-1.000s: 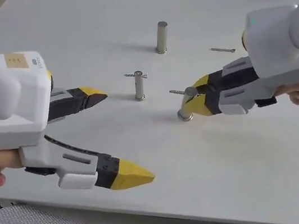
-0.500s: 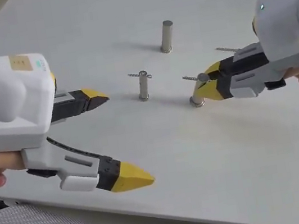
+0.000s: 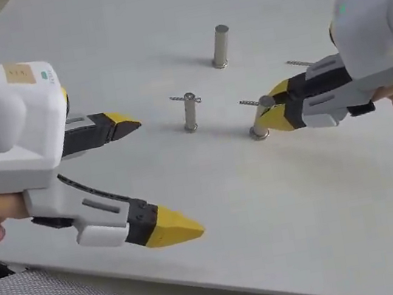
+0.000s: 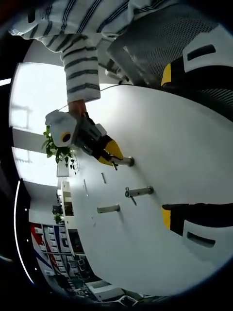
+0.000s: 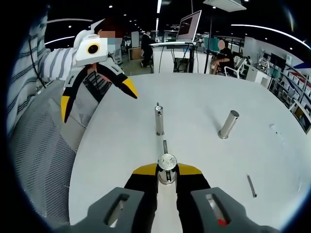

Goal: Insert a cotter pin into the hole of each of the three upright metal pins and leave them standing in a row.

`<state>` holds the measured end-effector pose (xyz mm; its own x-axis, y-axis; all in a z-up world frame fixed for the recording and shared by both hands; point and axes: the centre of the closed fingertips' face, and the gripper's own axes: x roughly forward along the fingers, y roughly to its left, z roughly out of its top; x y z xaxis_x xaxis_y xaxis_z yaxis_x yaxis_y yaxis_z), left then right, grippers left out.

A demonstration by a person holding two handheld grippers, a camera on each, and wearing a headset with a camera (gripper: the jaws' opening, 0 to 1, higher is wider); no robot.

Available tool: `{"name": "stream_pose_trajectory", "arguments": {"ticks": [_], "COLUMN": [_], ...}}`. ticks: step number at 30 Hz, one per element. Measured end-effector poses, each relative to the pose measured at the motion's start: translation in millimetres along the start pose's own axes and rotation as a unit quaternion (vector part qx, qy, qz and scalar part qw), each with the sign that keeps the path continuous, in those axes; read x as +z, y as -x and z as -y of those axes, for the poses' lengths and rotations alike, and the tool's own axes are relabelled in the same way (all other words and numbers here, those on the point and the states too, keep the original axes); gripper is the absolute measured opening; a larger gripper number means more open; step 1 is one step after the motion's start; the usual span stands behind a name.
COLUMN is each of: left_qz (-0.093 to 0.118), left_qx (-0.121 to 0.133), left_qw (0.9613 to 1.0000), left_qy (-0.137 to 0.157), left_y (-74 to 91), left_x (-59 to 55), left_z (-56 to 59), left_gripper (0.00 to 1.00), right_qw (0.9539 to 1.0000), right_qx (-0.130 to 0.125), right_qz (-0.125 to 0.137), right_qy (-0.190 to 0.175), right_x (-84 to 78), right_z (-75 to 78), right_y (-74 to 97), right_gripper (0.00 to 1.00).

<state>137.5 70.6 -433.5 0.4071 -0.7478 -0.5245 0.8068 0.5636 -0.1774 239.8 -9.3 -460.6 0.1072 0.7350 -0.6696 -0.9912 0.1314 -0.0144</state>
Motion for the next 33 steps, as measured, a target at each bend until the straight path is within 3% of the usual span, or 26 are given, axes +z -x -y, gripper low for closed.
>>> {"name": "stream_pose_trajectory", "arguments": {"ticks": [6,24,27,33], "left_qz": [0.003,-0.003,-0.002,0.006], "left_qx": [-0.003,0.000,0.001,0.007], "left_qw": [1.0000,1.0000,1.0000,0.9999], "left_qy": [0.006,-0.003,-0.002,-0.008], "left_y": [0.6,3.6,4.6,8.3], "left_x": [2.0,2.8,3.8,10.6], "left_z": [0.7,0.2,1.0,-0.5], "left_gripper": [0.99,0.98,0.98,0.98], "right_qw": [0.9998,1.0000,0.9997,0.9989], "right_qx": [0.001,-0.004,-0.010,-0.029], "right_qz": [0.001,0.005,0.022,0.032], "right_qy": [-0.021,-0.002,-0.010,-0.016], "right_x": [-0.9,2.4,12.4,16.9], "right_z": [1.0,-5.6,-5.1,-6.2], "right_y": [0.2,1.7,7.0,23.6], "right_gripper": [0.08,0.09,0.11,0.21]}}
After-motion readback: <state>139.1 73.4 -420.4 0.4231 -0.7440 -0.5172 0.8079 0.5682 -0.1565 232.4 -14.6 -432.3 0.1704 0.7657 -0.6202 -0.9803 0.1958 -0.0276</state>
